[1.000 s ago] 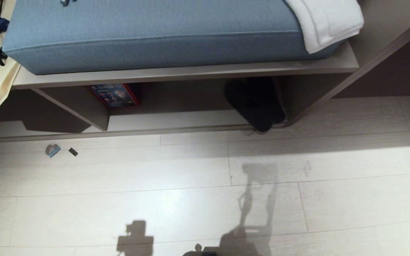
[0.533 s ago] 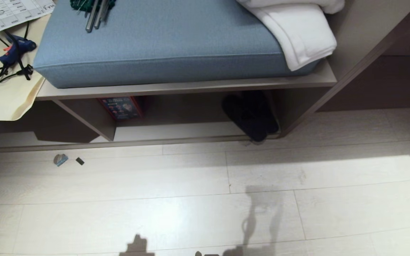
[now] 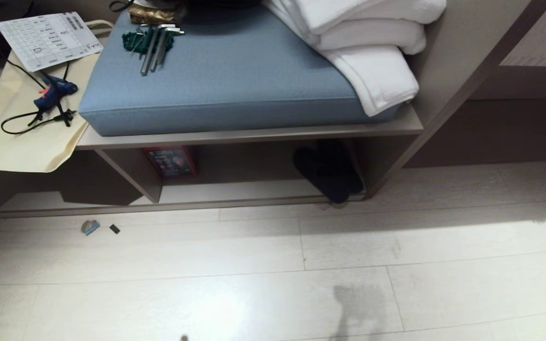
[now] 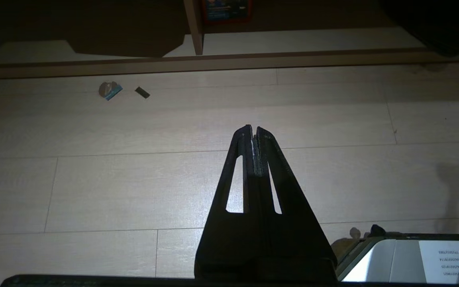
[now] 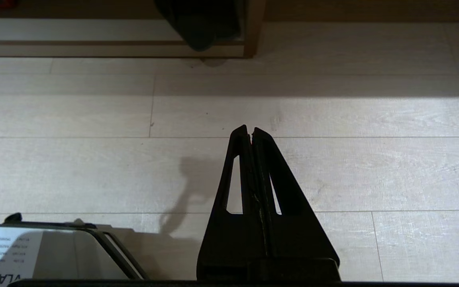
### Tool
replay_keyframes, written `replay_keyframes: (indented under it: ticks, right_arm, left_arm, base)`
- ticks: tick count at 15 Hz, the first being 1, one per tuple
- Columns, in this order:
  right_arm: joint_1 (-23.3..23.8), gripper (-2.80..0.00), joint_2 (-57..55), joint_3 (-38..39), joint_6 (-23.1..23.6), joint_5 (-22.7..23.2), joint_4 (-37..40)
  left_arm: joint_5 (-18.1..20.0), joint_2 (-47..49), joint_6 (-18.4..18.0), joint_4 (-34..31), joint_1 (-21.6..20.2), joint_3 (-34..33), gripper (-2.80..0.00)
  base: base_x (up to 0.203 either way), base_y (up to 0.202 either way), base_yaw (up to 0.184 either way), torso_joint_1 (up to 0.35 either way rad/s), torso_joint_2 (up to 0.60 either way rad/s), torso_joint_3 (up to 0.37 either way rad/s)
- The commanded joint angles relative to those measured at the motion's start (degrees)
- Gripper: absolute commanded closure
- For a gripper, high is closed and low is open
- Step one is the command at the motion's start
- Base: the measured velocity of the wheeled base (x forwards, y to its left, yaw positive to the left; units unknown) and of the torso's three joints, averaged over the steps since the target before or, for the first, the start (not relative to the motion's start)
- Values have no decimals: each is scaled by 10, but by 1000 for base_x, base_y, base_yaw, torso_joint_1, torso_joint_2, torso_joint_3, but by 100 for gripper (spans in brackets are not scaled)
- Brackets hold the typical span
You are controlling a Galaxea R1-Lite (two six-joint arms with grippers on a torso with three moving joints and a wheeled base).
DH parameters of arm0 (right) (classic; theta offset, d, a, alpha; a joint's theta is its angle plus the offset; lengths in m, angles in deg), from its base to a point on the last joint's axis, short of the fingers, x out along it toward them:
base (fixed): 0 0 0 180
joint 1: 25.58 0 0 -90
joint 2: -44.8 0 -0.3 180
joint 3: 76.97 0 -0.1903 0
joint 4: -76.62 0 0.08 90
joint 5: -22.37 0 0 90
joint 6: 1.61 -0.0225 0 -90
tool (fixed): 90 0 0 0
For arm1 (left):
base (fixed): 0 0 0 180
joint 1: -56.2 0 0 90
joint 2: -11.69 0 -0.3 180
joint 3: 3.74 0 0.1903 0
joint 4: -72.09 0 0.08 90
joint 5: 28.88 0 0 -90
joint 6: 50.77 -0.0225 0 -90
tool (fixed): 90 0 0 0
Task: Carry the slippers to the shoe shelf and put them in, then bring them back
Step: Pick up the slippers in the shoe cabinet
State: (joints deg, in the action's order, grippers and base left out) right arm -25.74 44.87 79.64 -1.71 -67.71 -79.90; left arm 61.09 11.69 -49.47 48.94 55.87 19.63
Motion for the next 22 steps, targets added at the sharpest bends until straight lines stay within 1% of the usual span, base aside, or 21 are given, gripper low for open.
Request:
replay_keyframes:
  ticks: [1,22]
  right_arm:
    - [0,0,-1,0,0,0,0]
    - [0,0,-1,0,0,0,0]
  left_arm:
    - [-1,0,0,0,0,0,0]
    - [0,1,0,0,0,0,0]
  base:
    - [0,0,0,5,0,207]
    - [0,0,0,4,1,202]
